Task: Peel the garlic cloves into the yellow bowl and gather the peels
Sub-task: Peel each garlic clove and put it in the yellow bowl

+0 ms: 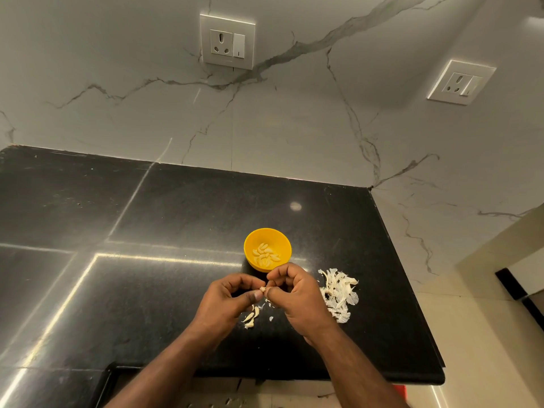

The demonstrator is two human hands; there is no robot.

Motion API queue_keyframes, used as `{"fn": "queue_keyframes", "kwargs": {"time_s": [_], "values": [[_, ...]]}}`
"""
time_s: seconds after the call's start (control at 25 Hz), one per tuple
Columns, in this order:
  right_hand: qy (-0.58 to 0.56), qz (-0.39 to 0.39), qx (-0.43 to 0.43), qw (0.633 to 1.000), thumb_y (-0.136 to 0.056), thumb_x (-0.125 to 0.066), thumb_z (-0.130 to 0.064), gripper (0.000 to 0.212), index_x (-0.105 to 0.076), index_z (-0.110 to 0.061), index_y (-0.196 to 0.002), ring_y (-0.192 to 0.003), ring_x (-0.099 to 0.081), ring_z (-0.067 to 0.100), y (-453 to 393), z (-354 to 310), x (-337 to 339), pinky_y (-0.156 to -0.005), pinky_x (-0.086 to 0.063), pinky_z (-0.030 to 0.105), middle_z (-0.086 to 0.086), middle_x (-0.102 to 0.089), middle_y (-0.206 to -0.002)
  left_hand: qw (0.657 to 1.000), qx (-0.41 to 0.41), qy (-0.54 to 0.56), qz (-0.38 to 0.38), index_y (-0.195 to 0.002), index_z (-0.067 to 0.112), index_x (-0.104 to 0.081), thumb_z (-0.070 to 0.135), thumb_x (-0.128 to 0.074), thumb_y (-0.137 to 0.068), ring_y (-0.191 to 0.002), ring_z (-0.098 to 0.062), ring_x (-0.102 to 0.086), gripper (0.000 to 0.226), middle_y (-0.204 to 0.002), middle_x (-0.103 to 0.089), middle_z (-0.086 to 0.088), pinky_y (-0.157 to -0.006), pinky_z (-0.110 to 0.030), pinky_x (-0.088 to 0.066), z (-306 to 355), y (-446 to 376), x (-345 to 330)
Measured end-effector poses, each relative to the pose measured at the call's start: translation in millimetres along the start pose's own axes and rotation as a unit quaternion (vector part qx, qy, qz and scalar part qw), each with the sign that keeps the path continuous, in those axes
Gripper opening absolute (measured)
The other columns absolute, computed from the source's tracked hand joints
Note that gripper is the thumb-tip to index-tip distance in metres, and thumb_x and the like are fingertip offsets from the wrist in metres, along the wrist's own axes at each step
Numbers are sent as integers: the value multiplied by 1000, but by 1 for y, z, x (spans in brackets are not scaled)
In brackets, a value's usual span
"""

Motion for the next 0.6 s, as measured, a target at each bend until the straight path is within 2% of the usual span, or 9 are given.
{"fn": "queue_keyframes", "kwargs": {"time_s": [0.2, 0.32, 0.4, 0.48, 0.6], "values": [[43, 10, -16, 999, -78, -70, -3, 19, -67, -18, -91, -70, -59, 10, -3, 12, 5, -67, -50, 31, 1, -67, -76, 999, 5, 51, 7, -95, 15, -77, 3, -71, -89, -76, -14, -65, 15, -87, -75, -8, -70, -29, -53, 0, 2, -1], [63, 26, -41, 997, -71, -68, -12, 17, -70, -20, -86, -68, -59, 10, -2, 23, 11, -69, -52, 37, -2, -68, -74, 996, 13, 90, 14, -95, 17, -77, 6, -72, -88, -77, -19, -64, 14, -90, -74, -11, -72, -33, -53, -3, -1, 2], [77, 33, -58, 995, -76, -70, -11, 15, -74, -22, -85, -69, -64, 10, -1, 27, 17, -74, -56, 40, -3, -72, -75, 994, 22, 104, 17, -96, 18, -77, 8, -72, -88, -80, -21, -65, 14, -92, -74, -12, -74, -35, -52, -7, -3, 4], [90, 26, -65, 993, -85, -69, -9, 17, -77, -23, -85, -69, -64, 7, -2, 25, 19, -71, -56, 34, -4, -73, -75, 994, 27, 101, 22, -97, 17, -77, 7, -72, -89, -81, -22, -66, 13, -91, -74, -11, -74, -35, -52, -10, -4, 5], [38, 17, -68, 997, -90, -67, -8, 17, -79, -20, -85, -68, -62, 10, -2, 18, 14, -65, -50, 27, 2, -72, -74, 996, 25, 87, 23, -98, 16, -76, 7, -71, -89, -81, -23, -65, 13, -91, -75, -12, -74, -36, -52, -11, -4, 2]]}}
Point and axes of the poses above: each hand's wrist, its own y-axis away from the middle knuckle, its own x-axis out of the back of the hand, z = x × y, the point moved 10 cm from there along -y, towards the middle knuckle
